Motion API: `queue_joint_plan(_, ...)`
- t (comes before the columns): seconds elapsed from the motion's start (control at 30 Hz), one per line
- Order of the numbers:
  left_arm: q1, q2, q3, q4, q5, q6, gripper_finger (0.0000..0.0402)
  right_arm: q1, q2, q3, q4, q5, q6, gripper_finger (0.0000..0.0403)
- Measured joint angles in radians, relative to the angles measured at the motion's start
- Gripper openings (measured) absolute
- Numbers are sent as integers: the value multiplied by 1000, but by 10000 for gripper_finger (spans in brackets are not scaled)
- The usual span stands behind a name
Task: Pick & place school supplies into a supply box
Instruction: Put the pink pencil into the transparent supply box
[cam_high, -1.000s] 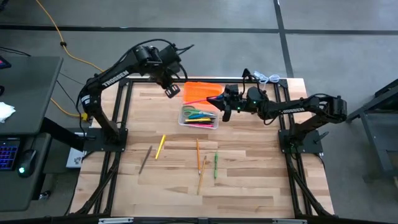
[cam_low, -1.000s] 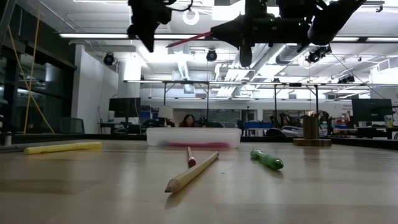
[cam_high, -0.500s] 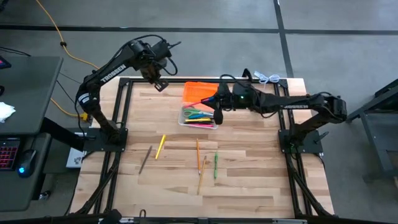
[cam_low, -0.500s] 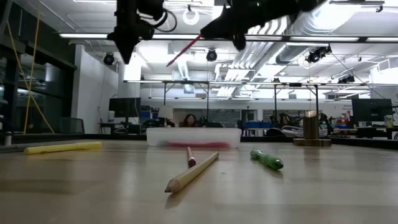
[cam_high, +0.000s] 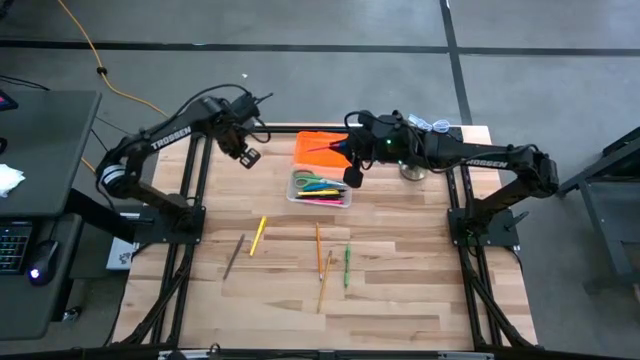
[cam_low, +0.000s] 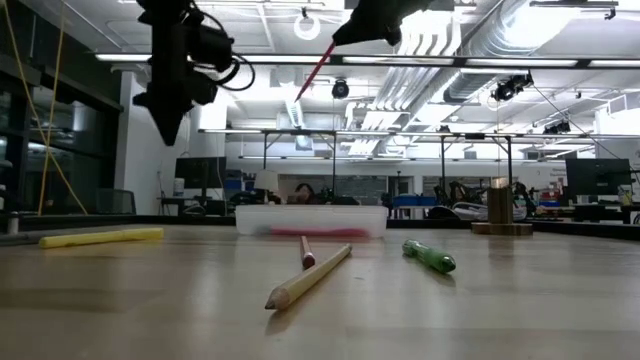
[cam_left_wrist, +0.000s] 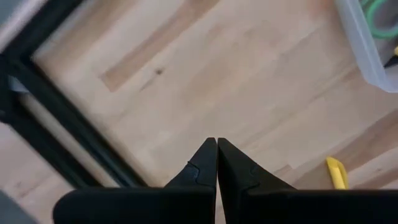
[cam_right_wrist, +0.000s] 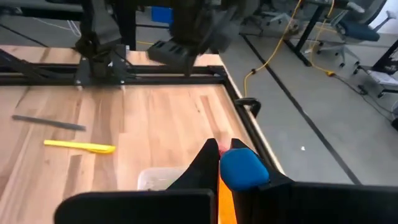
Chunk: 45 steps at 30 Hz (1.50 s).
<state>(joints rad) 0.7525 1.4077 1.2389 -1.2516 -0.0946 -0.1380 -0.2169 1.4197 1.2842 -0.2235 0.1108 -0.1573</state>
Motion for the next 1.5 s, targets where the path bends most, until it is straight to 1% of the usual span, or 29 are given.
queue_joint_plan(0.13, 0, -13, -65, 42, 36, -8, 37, 1, 4, -4, 23, -4, -8, 0)
queue_joint_plan(0.3, 0, -13, -101, 87, 41, -24, 37, 4, 61, -5, 34, -12, -8, 0)
queue_joint_plan(0.43, 0, -13, -104, 110, 60, -25, 37, 10, 132, -6, 57, -14, -3, 0)
queue_joint_plan(0.7, 0, -13, -104, 132, 62, -24, 37, 7, 247, -7, 127, -39, 24, 0)
queue_joint_plan(0.93, 0, -13, -104, 133, 60, -21, 37, -13, 314, -7, 132, -48, 81, 0)
queue_joint_plan(1.07, 0, -13, -104, 135, 59, -7, 37, -26, 317, -7, 135, -58, 107, 0)
queue_joint_plan(1.23, 0, -13, -104, 135, 59, -1, 37, -41, 308, -6, 77, -66, 107, 0)
queue_joint_plan(1.33, 0, -13, -104, 141, 59, -1, 37, -50, 303, 5, -15, -91, 95, 0)
queue_joint_plan(1.5, 0, -13, -104, 165, 59, -1, 37, -51, 297, 35, -105, -100, 63, 0)
